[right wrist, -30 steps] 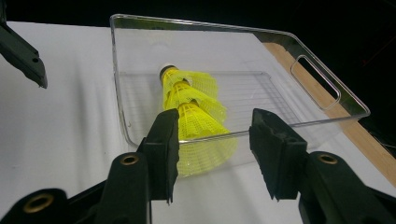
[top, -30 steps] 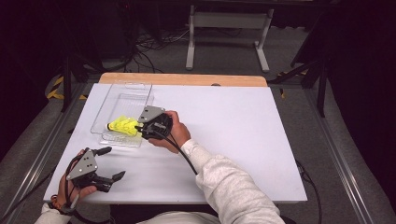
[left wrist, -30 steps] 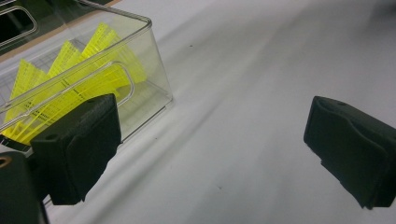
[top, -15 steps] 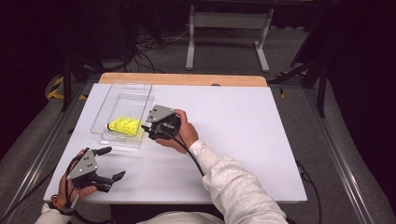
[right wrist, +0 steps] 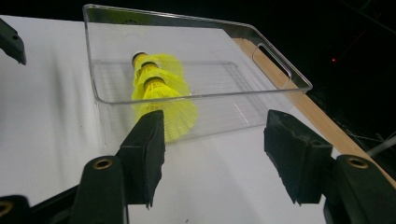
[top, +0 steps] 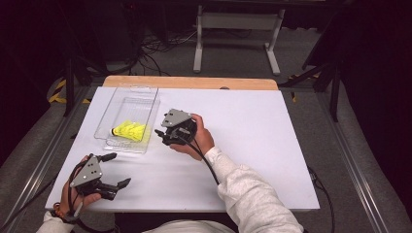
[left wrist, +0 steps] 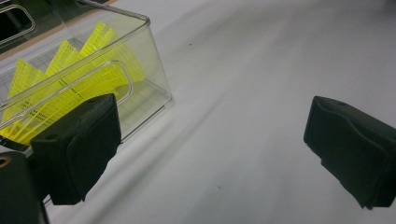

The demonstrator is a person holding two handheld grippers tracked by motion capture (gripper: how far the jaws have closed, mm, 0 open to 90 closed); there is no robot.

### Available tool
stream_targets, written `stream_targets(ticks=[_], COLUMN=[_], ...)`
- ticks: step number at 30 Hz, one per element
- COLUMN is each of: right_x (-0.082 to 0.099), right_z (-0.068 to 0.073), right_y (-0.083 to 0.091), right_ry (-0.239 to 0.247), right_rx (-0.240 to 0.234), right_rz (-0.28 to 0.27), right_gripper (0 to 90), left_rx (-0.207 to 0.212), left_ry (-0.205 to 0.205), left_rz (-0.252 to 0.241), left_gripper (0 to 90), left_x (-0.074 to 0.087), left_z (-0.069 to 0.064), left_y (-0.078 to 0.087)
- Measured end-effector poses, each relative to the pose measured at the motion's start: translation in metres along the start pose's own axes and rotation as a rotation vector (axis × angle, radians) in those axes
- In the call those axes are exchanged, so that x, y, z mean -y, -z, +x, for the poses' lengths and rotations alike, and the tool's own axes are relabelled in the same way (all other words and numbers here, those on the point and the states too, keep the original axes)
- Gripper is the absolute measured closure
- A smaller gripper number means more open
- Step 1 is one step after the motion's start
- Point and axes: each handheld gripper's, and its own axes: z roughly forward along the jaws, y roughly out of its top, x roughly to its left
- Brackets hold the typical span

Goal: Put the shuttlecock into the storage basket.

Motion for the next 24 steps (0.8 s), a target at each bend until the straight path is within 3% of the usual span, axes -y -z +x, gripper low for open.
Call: stream_targets(ticks=[24], right_x=[0.016], right_z=[-0.005], right_y=[0.017], right_ry=[0.006], right_rx=[0.066], right_rz=[0.022], right_gripper=[30.0], left_rx=[0.0], left_ry=[-0.003], left_rz=[0.004], left_gripper=[5.1], left_x=[0.0], left_z=[0.0], left_y=[-0.001])
